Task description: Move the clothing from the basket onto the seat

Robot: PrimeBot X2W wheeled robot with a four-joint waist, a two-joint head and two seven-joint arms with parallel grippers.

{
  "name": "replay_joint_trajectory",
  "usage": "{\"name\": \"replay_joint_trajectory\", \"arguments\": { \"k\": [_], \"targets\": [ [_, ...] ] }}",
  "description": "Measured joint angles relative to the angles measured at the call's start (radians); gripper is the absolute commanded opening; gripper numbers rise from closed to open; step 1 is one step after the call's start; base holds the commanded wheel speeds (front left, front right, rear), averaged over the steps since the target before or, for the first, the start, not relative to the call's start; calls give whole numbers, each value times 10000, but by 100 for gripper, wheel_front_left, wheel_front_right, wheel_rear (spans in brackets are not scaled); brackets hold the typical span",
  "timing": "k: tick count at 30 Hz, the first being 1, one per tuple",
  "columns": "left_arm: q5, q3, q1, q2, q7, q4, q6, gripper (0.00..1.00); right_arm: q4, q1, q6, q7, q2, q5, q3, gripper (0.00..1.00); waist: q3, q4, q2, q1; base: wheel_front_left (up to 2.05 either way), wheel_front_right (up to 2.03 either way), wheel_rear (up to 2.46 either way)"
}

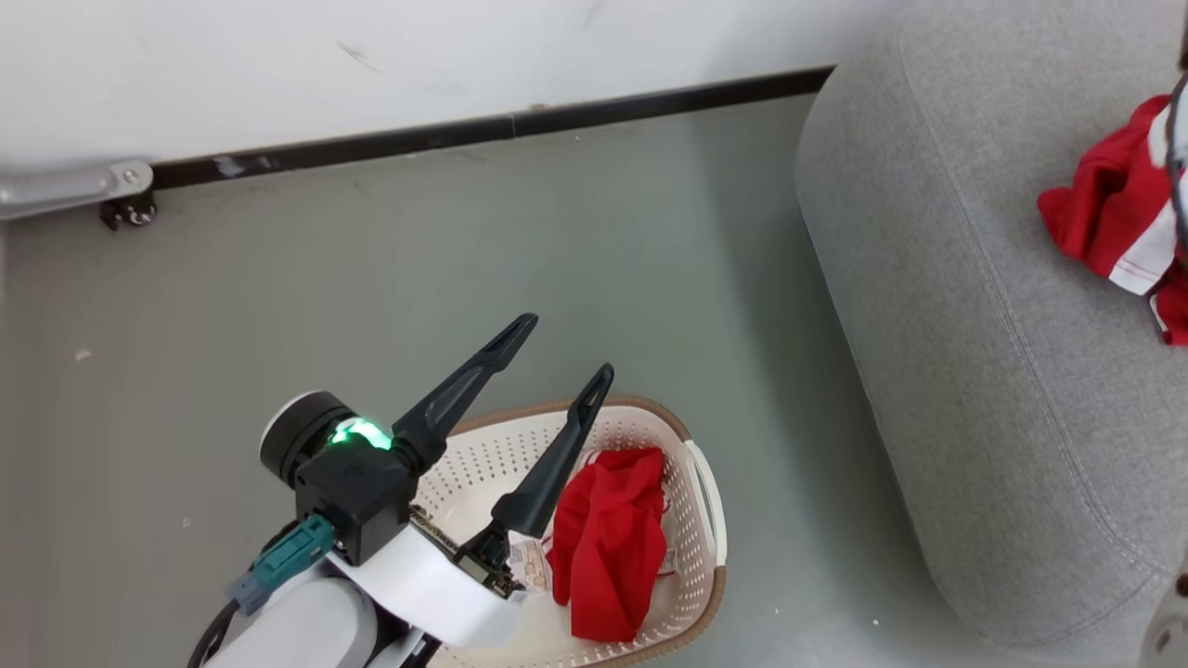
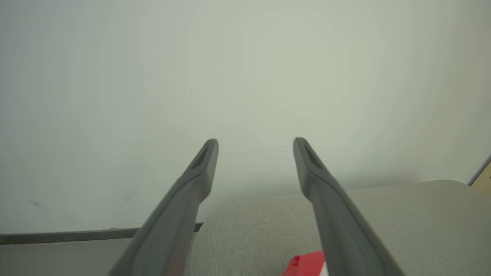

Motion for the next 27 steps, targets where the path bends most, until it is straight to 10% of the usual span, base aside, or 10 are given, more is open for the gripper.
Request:
{"name": "replay_joint_trajectory", "arguments": {
  "k": [27],
  "targets": [
    [-336,479,989,-6,-96,430,594,100,-1423,3132,0,-59,679,376,8,100,-1436,835,0,0,0,0,0]
  ]
}}
